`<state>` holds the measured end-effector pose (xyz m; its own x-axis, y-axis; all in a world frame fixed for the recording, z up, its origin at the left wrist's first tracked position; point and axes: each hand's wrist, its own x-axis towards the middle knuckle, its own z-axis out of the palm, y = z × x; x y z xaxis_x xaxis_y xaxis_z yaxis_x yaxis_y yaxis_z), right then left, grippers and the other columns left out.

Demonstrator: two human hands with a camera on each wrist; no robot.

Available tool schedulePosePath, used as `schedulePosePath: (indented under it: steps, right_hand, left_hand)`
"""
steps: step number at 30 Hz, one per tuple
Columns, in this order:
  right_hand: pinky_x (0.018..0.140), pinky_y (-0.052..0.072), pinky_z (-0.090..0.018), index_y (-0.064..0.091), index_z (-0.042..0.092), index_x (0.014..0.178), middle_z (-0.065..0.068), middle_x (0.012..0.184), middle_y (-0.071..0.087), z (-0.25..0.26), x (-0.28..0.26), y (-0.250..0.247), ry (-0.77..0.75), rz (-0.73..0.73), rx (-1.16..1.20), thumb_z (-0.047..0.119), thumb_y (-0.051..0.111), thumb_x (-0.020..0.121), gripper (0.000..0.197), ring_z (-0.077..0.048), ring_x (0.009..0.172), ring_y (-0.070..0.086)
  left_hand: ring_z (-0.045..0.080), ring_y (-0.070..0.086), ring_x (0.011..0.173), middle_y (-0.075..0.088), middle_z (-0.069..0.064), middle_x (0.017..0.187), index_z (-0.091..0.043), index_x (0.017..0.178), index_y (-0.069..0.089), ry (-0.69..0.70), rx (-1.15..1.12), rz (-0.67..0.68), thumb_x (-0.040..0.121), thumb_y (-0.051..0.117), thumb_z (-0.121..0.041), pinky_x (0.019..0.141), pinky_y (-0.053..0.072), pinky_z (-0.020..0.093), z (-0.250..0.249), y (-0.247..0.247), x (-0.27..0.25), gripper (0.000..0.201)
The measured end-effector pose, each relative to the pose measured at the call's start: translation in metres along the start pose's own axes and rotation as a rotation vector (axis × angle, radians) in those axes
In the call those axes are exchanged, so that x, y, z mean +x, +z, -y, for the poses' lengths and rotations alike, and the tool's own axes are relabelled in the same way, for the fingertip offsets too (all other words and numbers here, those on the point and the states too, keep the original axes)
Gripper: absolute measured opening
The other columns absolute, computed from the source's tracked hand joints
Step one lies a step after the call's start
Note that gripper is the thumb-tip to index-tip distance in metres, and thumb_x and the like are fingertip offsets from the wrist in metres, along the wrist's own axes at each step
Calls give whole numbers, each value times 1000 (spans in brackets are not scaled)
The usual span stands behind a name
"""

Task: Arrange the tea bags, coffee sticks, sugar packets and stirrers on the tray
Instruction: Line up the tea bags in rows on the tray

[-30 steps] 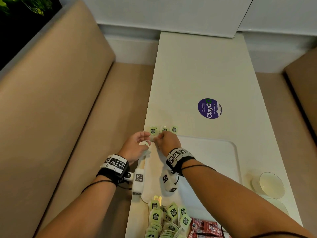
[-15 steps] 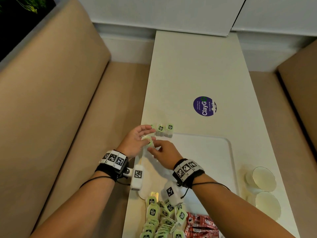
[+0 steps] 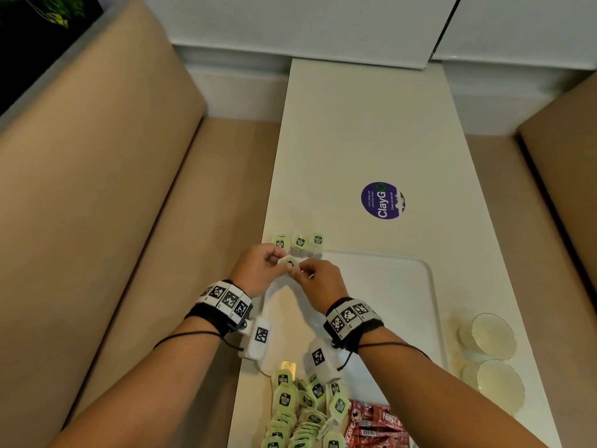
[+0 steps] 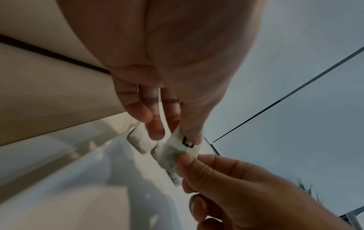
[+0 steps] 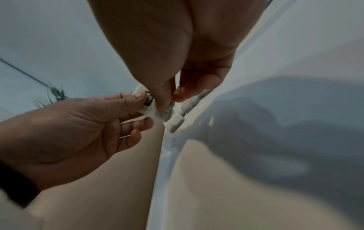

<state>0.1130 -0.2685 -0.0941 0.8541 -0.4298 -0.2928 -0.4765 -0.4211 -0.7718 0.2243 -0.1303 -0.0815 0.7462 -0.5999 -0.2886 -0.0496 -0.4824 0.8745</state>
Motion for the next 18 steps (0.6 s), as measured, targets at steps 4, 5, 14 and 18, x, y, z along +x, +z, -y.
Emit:
schedulePosePath:
  steps: [4,5,14,18]
  right_hand:
    - [74,54,-37,73,7,82,-7,77,71,-7,18,-4,99,-45,0,28,64,97,27,-26,75,64]
    - [74,54,-37,73,6,82,-9,79,72,-8,22,-5,119,-44,-8,26,64,97,27,-27,77,65]
    - [61,40,-28,55,19,56,0,63,58,0,46,-2,223,19,-145,36,68,94,43,-24,65,56]
    - [58,42,-28,54,18,56,-2,65,61,3,49,-1,256,-19,-158,40,68,92,45,-25,65,59]
  left_hand:
    - [12,64,78,70,-6,84,-21,89,70,-68,105,-162,84,78,-37,73,53,25,0,5,8,19]
    - [12,64,79,69,-7,86,-20,92,69,-93,161,-192,85,77,-40,73,52,26,1,5,10,22]
    - [32,52,68,59,8,66,-6,71,65,-185,404,-179,92,64,-22,59,41,33,7,8,28,27]
    - [36,59,68,65,14,68,-6,75,71,-177,406,-175,89,62,-19,60,51,40,9,12,31,21]
